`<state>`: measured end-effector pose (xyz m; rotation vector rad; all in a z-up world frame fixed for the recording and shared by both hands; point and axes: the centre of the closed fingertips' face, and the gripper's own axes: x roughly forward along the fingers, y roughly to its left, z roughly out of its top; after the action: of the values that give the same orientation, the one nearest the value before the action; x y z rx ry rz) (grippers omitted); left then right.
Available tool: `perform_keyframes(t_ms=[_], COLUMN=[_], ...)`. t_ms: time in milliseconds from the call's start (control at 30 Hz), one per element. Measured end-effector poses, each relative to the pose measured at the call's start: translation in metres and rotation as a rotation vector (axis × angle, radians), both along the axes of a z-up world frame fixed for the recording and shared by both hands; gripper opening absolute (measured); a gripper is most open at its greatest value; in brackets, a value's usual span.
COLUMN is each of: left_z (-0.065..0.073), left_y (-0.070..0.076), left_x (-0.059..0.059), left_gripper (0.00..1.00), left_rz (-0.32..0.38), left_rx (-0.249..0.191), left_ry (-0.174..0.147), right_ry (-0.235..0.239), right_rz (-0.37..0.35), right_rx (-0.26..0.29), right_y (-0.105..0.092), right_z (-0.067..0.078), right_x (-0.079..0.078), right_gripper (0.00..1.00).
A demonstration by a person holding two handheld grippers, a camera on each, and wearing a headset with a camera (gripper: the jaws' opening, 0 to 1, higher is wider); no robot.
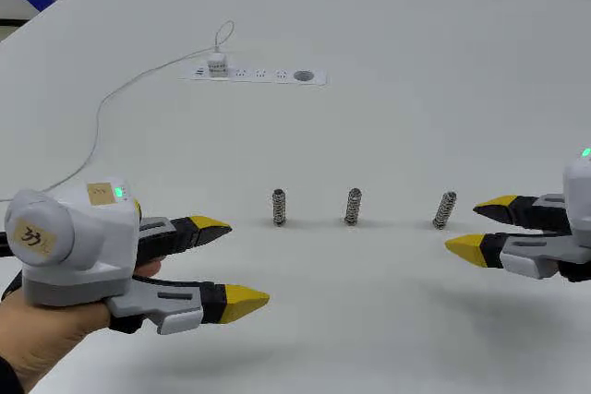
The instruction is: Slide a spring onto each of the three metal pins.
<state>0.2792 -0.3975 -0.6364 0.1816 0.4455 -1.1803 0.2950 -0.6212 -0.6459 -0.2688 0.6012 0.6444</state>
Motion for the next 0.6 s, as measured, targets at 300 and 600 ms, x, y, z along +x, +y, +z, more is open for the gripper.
perform_keyframes(t_ms=[300,600], left_z=[-0.004,-0.004], left_y=[0.003,0.007], left_x=[0.001,0.0], left_gripper=[0.62,0.62], left_rz=[0.011,0.02], left_rx=[0.0,0.0], left_ry=[0.008,0.011], right_ry=[-0.018,-0.035], right_rz=[0.015,0.027], right_rx=[0.009,0.008], right_y=[0.003,0.003], right_z=[0.004,0.002], right_x=[-0.013,-0.024], right_gripper=[0.44,0.47])
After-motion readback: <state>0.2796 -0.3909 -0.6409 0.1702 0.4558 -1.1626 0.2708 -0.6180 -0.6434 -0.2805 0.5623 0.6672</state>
